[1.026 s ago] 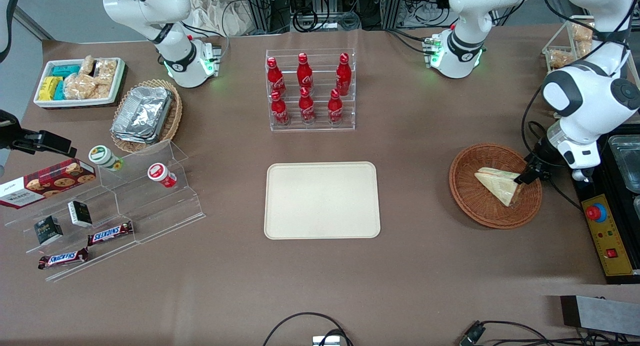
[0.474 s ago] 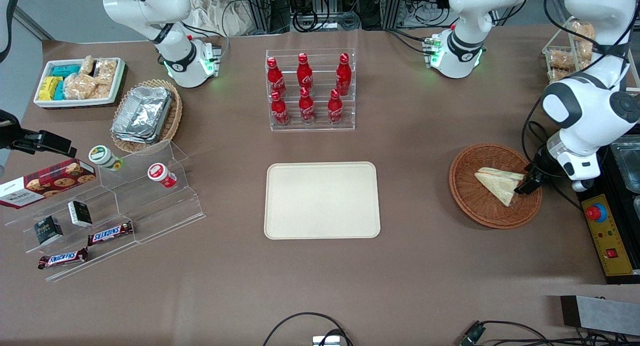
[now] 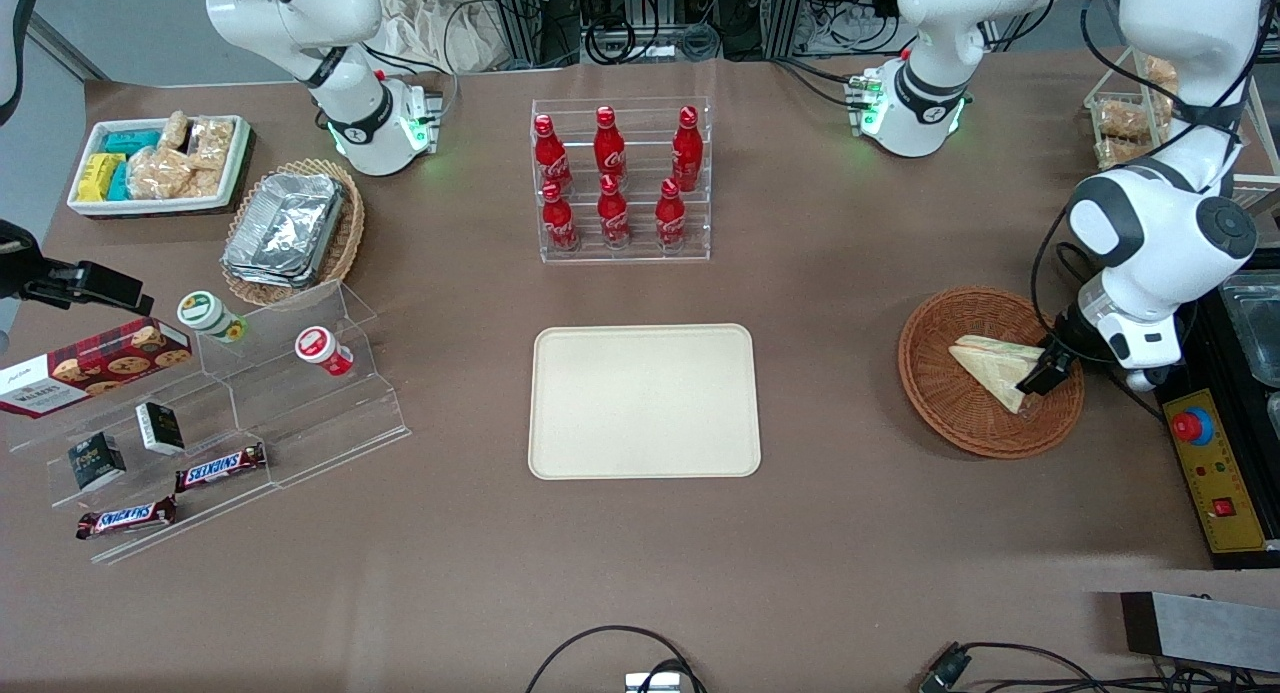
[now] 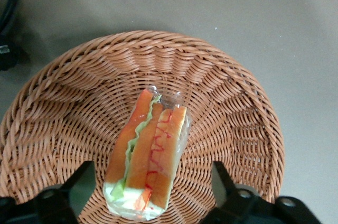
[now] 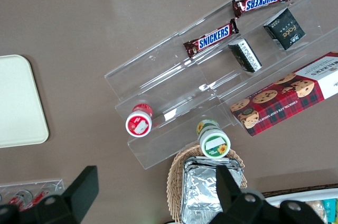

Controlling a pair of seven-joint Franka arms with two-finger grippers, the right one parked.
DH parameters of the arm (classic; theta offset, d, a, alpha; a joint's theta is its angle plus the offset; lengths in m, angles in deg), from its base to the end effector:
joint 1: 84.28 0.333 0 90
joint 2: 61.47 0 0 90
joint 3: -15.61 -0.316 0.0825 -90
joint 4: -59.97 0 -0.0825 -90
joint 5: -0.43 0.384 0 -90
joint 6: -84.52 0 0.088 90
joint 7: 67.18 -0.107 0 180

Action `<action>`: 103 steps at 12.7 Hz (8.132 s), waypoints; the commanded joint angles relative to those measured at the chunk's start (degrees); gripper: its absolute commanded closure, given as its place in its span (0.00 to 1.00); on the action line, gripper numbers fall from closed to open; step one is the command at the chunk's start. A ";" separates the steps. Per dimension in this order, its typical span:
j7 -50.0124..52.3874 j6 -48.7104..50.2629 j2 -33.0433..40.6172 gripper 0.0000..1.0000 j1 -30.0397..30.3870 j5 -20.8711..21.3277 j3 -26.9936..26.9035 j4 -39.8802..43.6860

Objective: Place sandwich from basket to tray

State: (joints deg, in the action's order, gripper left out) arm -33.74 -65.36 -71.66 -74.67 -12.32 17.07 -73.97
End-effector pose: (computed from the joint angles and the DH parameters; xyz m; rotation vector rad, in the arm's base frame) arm 0.5208 0.0795 0.2686 2.6884 1.3213 0.1044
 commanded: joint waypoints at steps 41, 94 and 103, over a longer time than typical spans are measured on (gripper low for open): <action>22.19 36.96 -18.80 1.00 -17.96 29.18 31.67 48.50; 27.91 36.86 -26.65 0.00 -20.69 36.92 31.50 47.45; 23.36 51.25 -14.60 0.03 -20.51 33.06 19.13 57.72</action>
State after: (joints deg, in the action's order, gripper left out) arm -7.36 -17.55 -86.90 -94.77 22.36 39.70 -19.61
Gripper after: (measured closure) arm 0.009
